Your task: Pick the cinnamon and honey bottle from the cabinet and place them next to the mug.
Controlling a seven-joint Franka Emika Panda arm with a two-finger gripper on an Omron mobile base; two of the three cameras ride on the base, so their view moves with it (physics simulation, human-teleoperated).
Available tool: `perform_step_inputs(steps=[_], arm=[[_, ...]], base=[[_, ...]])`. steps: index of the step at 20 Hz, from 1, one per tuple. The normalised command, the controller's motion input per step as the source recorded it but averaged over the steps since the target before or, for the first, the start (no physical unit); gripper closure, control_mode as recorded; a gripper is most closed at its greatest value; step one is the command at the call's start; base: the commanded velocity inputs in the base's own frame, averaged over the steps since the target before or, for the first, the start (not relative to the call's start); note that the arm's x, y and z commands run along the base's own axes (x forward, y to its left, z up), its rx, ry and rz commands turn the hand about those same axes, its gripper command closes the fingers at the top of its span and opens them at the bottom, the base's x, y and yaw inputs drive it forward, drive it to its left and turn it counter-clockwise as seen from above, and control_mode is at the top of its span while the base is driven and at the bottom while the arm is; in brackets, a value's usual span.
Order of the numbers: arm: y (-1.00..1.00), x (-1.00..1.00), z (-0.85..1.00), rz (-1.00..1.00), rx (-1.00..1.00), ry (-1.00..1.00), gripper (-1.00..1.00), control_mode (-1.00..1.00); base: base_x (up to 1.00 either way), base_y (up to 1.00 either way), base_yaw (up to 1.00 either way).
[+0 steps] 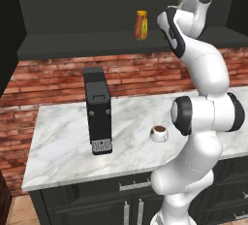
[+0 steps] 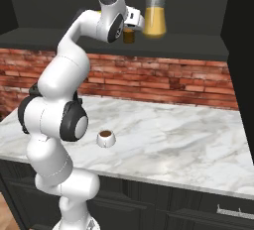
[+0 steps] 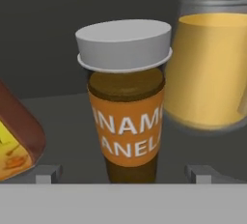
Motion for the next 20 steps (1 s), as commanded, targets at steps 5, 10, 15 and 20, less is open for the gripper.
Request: perform_step_inputs(steps=[5,10,15,20], arm=[[0.00,0.11,-0.04,0.00,0.00,0.00,-1.00,-1.00],[0.00,0.10,-0.03,0.00,0.00,0.00,-1.00,-1.00],[0.00,0.10,-0.07,0.00,0.00,0.00,-1.00,-1.00],[0.00,0.07,-0.05,0.00,0.00,0.00,-1.00,-1.00]], base=[[0.00,0.00,0.00],[0.00,0.00,0.00],[0.00,0.00,0.00],[0.00,0.00,0.00]])
